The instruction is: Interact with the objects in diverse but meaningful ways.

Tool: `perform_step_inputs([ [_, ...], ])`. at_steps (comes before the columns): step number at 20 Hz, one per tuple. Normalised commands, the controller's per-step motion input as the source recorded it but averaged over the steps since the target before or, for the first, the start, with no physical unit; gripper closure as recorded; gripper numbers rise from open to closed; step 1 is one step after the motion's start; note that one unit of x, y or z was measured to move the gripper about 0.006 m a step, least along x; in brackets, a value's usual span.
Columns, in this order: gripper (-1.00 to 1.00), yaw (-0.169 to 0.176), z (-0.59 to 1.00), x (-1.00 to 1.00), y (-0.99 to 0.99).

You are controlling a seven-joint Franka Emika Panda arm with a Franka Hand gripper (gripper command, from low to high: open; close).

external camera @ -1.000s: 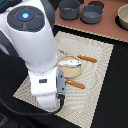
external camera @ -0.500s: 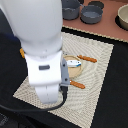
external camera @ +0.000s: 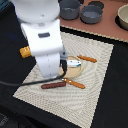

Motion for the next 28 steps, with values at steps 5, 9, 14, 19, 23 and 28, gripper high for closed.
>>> perform_step_inputs([
  [5,-1.0,0.034,0.0,-0.99,0.53],
  [9,-1.0,0.025,0.0,-0.97,0.56],
  [14,-1.0,0.032,-0.1,-0.92,0.52],
  [19,-1.0,0.04,-0.33,-0.81,0.38],
  [23,-1.0,0.037,-0.46,-0.66,0.25],
  [28,-1.0,0.022,-0.48,-0.46,0.03],
])
